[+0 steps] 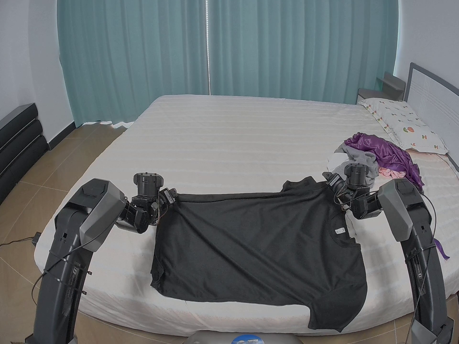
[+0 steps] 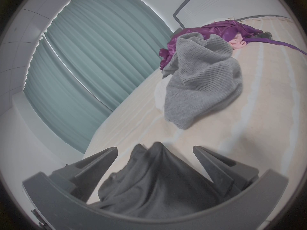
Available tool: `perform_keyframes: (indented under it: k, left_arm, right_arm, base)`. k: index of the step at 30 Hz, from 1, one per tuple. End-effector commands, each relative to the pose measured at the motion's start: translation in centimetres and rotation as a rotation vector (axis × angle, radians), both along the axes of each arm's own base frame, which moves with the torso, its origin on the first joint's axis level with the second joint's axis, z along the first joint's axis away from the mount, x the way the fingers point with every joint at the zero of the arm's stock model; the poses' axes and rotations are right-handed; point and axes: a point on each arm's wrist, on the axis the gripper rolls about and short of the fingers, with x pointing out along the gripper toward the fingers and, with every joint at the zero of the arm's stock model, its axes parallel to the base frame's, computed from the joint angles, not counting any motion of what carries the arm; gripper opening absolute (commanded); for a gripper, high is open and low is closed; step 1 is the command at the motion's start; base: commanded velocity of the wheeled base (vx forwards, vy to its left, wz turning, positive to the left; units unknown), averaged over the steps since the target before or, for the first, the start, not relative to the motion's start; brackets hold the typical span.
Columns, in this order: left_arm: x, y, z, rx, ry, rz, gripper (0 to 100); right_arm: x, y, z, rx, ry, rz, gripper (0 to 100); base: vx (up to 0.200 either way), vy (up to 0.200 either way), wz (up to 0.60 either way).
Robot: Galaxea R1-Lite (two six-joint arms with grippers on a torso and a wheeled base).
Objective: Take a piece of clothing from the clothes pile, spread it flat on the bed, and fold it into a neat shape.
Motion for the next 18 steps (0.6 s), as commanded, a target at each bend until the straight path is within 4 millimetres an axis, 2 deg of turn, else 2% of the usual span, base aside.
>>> perform_keyframes:
  k: [1, 2, 4, 5, 6, 8, 10, 11, 12, 18]
  left_arm:
    - [-1.3, 1.6, 2.9, -0.005, 0.0, 0.025, 100]
    - [-1.8, 1.9, 3.6, -0.009, 0.001, 0.028, 100]
    - [-1.9, 1.9, 3.8, -0.012, 0.0, 0.029, 100]
    - [-3.2, 3.0, 6.2, -0.052, -0.012, 0.048, 100]
    - [-3.9, 3.3, 7.2, -0.075, -0.014, 0.046, 100]
    - [-5.4, 3.8, 8.6, -0.107, -0.005, 0.036, 100]
    - [-7.8, 4.1, 9.8, -0.141, 0.027, 0.015, 100]
    - [-8.0, 4.1, 9.8, -0.143, 0.032, 0.014, 100]
    - [-10.0, 4.1, 10.2, -0.17, 0.059, -0.001, 100]
    - [-16.2, 3.3, 9.7, -0.233, 0.125, -0.007, 100]
  right_arm:
    - [-3.2, -0.9, 4.5, 0.02, 0.039, -0.004, 100]
    - [-3.9, -1.1, 5.2, 0.027, 0.044, -0.002, 100]
    - [-4.2, -1.3, 5.3, 0.029, 0.049, -0.002, 100]
    - [-6.5, -1.4, 6.9, 0.046, 0.063, 0.024, 100]
    - [-7.7, -1.5, 7.6, 0.055, 0.071, 0.037, 100]
    - [-9.7, -1.5, 8.5, 0.074, 0.093, 0.062, 100]
    - [-12.4, -1.1, 9.4, 0.113, 0.12, 0.094, 100]
    - [-12.6, -1.1, 9.4, 0.115, 0.124, 0.095, 100]
    - [-14.7, -0.6, 9.7, 0.136, 0.148, 0.108, 100]
    - [-21.1, 0.8, 8.9, 0.152, 0.231, 0.142, 100]
  base:
    - [0.0, 0.0, 0.0]
    - [0.0, 0.0, 0.0]
    - [0.0, 0.0, 0.0]
    - [0.0, 0.0, 0.0]
    - [0.0, 0.0, 0.0]
    - [0.0, 0.0, 0.0]
    - [0.0, 0.0, 0.0]
    - [0.0, 0.0, 0.0]
    - [0.0, 0.0, 0.0]
    - [0.0, 0.0, 0.0]
